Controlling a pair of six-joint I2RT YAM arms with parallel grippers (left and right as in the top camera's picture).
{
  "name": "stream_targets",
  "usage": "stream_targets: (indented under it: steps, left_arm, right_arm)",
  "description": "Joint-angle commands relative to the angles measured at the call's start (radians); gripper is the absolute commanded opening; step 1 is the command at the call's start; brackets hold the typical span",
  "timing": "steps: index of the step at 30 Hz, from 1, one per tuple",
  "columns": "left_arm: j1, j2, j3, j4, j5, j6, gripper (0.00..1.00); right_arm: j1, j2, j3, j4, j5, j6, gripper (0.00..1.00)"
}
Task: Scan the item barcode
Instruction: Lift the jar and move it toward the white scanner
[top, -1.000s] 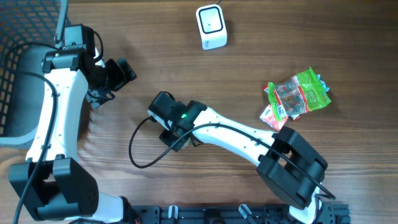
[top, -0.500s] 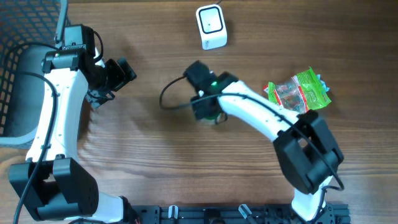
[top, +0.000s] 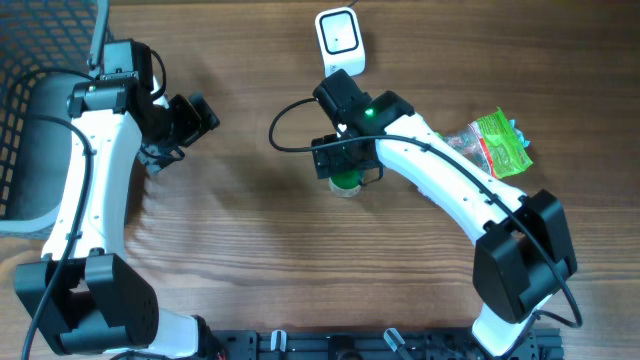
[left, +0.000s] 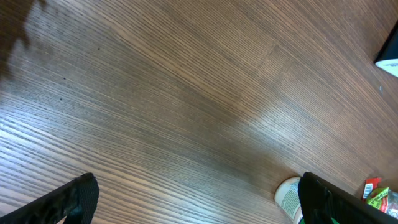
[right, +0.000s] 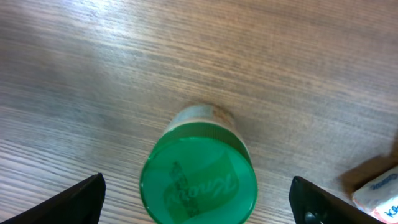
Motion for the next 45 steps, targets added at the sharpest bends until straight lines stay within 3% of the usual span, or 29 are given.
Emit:
stream_targets:
  steps: [1, 30, 37, 45]
  left_arm:
    - [0.003, 0.0, 0.005, -0.001, 0.002, 0.008, 1.0]
    - [0.003, 0.0, 0.005, -0.001, 0.002, 0.008, 1.0]
    - [0.003, 0.0, 0.005, -0.001, 0.002, 0.008, 1.0]
    - [0.003, 0.0, 0.005, -0.001, 0.002, 0.008, 1.0]
  right_arm:
    - [0.0, -0.013, -0.08, 0.036, -0.008, 0.023, 0.95]
    - [0.02, -0.006, -0.246, 0.278, 0.009, -0.004, 0.79]
    - [0.02, -0.006, -0.245, 0.276, 0.008, -0.005, 0.63]
    - [0.019, -0.041, -0.069, 0.124, -0.006, -0.031, 0.57]
